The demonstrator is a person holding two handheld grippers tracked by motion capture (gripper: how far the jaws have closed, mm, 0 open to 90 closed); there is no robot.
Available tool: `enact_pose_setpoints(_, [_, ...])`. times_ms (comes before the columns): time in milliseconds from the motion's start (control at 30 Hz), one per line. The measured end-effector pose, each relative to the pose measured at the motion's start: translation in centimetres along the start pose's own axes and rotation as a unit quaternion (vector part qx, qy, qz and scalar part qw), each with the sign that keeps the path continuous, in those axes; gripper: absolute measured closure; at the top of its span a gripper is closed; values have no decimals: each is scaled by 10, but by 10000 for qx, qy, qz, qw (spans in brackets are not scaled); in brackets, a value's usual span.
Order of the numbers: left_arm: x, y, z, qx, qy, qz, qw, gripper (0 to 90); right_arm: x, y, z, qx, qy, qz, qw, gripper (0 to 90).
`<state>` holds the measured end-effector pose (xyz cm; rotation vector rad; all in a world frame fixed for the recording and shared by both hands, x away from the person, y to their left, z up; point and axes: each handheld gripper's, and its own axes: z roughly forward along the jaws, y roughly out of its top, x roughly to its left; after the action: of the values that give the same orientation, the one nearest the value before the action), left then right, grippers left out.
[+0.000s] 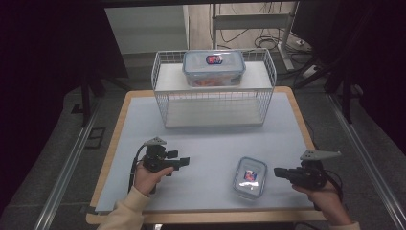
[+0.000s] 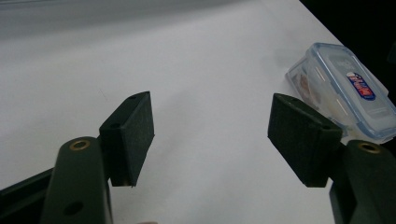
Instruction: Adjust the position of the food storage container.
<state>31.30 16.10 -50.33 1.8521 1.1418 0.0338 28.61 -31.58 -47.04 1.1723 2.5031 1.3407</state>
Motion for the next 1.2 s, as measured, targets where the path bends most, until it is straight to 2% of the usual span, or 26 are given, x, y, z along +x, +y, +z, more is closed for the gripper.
enact_pose_setpoints(167, [0,0,-2,-38,20,-46,10000,311,8,-13,7,308,82,-150,9994,894])
enact_pose_setpoints(233, [-1,0,-2,1,24,16,10000,309,14,-21,15,535,185,-277,9980,894])
enact_pose_setpoints(267, [-1,0,-2,1,24,16,10000,308,14,-21,15,535,185,-277,9980,894])
enact_pose_setpoints(367, [-3,-1,-3,6,50,74,10000,307,25,-28,24,867,333,-477,9945,895])
enact_pose_setpoints(467, [-2,-1,-3,19,65,72,10000,307,30,-29,28,967,350,-589,9930,895])
enact_pose_setpoints(500, [-2,-1,-3,13,76,57,10000,307,33,-29,33,1082,365,-675,9912,895])
enact_pose_setpoints(567, [-2,-1,-3,9,82,53,10000,307,34,-30,35,1088,409,-672,9909,895])
enact_pose_setpoints(600, [-1,-1,-5,-4,85,42,10000,307,37,-29,37,1124,418,-755,9899,895])
enact_pose_setpoints(833, [1,-3,-7,-57,113,-37,9999,309,45,-27,47,1122,476,-783,9895,895])
enact_pose_setpoints(1000, [-1,-1,-13,-198,134,-68,9997,310,54,-27,56,1004,479,-714,9912,895])
enact_pose_setpoints(1067, [0,-1,-14,-183,149,-53,9997,309,61,-25,66,951,427,-652,9924,895])
enact_pose_setpoints(1133, [0,-1,-14,-191,144,-74,9997,309,63,-25,68,925,412,-634,9928,894])
enact_pose_setpoints(1200, [0,-2,-14,-163,174,-32,9997,309,68,-23,75,847,374,-677,9934,894])
